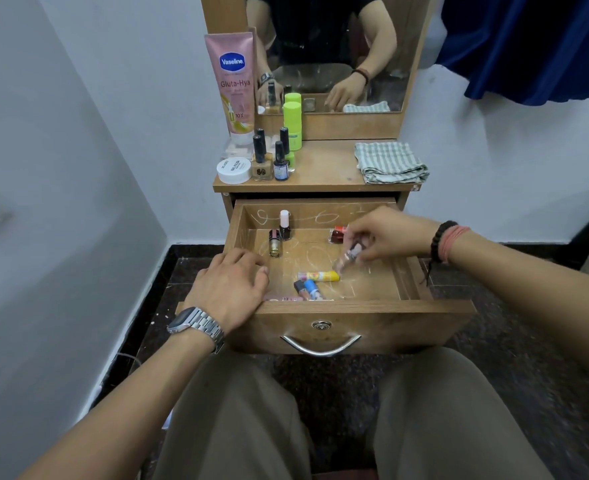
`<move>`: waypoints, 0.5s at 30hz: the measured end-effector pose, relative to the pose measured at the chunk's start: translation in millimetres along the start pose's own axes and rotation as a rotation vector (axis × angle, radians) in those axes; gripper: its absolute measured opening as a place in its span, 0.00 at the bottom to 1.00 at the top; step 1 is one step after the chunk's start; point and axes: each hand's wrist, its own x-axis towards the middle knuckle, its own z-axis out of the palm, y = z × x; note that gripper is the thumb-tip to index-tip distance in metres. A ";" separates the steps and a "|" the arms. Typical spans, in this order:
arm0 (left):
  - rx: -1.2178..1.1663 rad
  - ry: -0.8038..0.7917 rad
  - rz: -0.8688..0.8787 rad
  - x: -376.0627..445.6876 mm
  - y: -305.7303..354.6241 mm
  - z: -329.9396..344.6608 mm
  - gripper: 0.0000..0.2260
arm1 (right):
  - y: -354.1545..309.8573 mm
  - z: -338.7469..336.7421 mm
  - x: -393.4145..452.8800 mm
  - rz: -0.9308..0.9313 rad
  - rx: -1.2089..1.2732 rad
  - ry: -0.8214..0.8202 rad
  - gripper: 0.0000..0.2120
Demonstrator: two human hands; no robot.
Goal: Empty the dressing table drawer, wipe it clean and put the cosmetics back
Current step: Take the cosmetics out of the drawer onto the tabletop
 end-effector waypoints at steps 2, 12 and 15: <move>0.005 -0.003 0.000 0.4 -0.7 0.8 0.17 | -3.5 -21.1 0.4 0.048 0.205 0.136 0.09; 0.020 0.005 0.009 2.5 -2.8 3.7 0.17 | -4.4 -84.0 73.3 0.192 0.597 0.595 0.12; 0.017 0.012 0.010 3.1 -3.1 4.5 0.17 | 4.2 -89.2 103.2 0.285 0.601 0.716 0.17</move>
